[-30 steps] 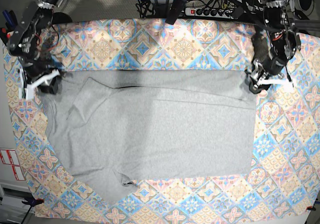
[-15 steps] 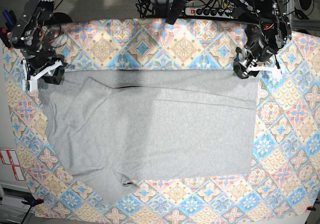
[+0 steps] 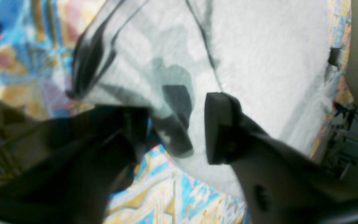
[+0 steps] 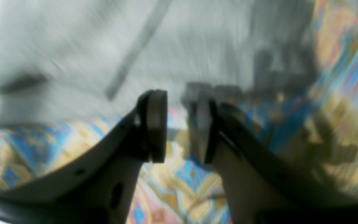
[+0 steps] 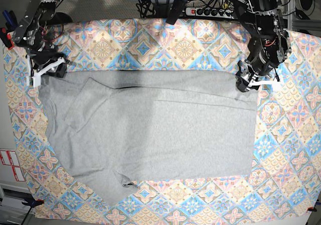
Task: Fold the T-shirt properly
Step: 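Release the shoulder corners and raise both grippers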
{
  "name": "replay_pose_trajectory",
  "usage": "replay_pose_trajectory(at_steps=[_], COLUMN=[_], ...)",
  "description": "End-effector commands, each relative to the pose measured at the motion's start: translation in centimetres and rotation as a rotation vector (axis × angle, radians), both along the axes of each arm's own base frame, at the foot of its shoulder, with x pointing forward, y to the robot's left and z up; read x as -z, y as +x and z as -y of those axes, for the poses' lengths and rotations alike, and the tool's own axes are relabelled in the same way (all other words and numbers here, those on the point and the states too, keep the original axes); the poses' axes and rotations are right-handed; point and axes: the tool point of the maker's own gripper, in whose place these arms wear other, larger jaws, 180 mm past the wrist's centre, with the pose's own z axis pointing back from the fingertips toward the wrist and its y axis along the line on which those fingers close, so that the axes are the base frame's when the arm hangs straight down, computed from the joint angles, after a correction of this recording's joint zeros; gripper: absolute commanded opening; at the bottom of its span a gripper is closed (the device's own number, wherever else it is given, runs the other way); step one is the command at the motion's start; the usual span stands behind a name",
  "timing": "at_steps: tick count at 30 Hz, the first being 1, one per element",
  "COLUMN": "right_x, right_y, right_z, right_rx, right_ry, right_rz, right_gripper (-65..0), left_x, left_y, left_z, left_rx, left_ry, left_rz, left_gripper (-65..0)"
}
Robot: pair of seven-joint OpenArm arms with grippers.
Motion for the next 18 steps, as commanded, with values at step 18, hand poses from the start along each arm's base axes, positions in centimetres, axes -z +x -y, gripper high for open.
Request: replay_pose_trajectory(at_steps=[18], right_x=[1.2], right_y=[3.8], right_z=[0.8], right_rx=[0.077], right_ry=[0.105], right_rz=[0.031], right_gripper=[-29.5], left_x=[0.1], left_y=[0.1], left_z=[1.2], left_rx=[0.046], left_ry=[-0.004], left_rz=[-0.012], left_gripper=[-65.0])
